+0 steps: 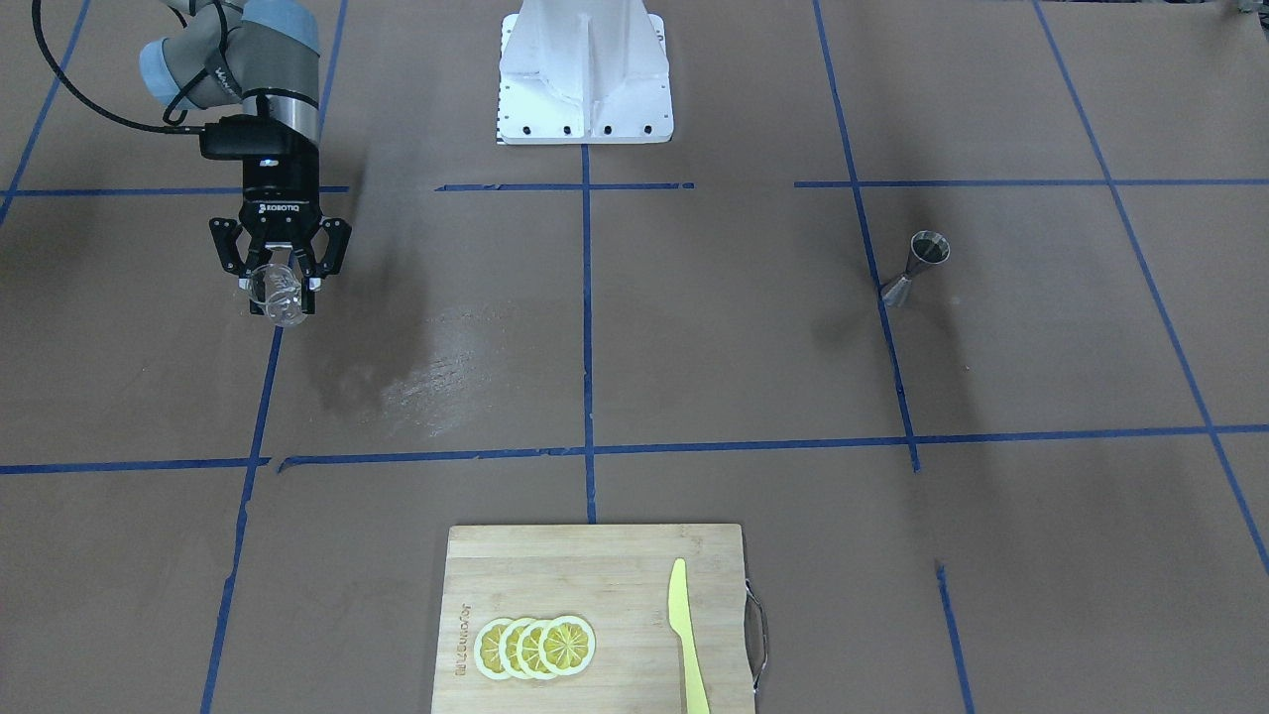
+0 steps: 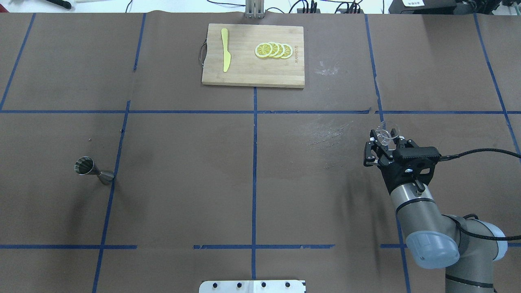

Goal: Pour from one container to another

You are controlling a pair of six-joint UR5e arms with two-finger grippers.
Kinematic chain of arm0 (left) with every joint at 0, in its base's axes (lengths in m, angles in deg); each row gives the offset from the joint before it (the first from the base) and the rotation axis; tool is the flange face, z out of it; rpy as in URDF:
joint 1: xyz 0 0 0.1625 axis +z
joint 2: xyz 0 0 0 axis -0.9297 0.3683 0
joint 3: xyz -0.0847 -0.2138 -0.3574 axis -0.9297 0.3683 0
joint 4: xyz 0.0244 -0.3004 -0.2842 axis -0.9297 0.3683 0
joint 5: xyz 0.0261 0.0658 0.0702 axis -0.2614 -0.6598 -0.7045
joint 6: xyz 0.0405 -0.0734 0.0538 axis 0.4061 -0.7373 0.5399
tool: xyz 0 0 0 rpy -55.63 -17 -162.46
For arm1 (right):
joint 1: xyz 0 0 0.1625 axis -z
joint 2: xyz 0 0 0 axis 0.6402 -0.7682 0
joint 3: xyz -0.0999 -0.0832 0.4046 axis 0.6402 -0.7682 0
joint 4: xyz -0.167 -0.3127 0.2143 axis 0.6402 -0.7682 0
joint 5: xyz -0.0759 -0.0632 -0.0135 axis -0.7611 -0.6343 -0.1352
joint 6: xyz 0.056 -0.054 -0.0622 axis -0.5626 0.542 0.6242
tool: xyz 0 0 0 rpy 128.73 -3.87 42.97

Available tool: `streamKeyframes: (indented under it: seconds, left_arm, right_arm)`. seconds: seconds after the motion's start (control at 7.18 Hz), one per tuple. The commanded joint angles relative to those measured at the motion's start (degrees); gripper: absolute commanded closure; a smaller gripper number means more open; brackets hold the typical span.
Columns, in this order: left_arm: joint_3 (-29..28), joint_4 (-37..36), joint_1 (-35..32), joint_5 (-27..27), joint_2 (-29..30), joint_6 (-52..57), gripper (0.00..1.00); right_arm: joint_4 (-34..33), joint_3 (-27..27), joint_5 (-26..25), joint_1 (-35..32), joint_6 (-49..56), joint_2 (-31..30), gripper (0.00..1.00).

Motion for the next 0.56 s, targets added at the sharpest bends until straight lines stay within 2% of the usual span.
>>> streamKeyframes:
  seconds: [0.0,0.42]
  left_arm:
    - [0.00,0.01,0.06,0.01,0.00,0.07,0.00]
    - [0.09,0.01,0.06,0.01,0.09,0.07,0.00]
  right_arm:
    - [2.36,-4.21,-0.89,0.26,-5.03,-0.22,1.00]
    - [2.36,-5.80,-1.85,2.01,-7.51,-1.36,1.00]
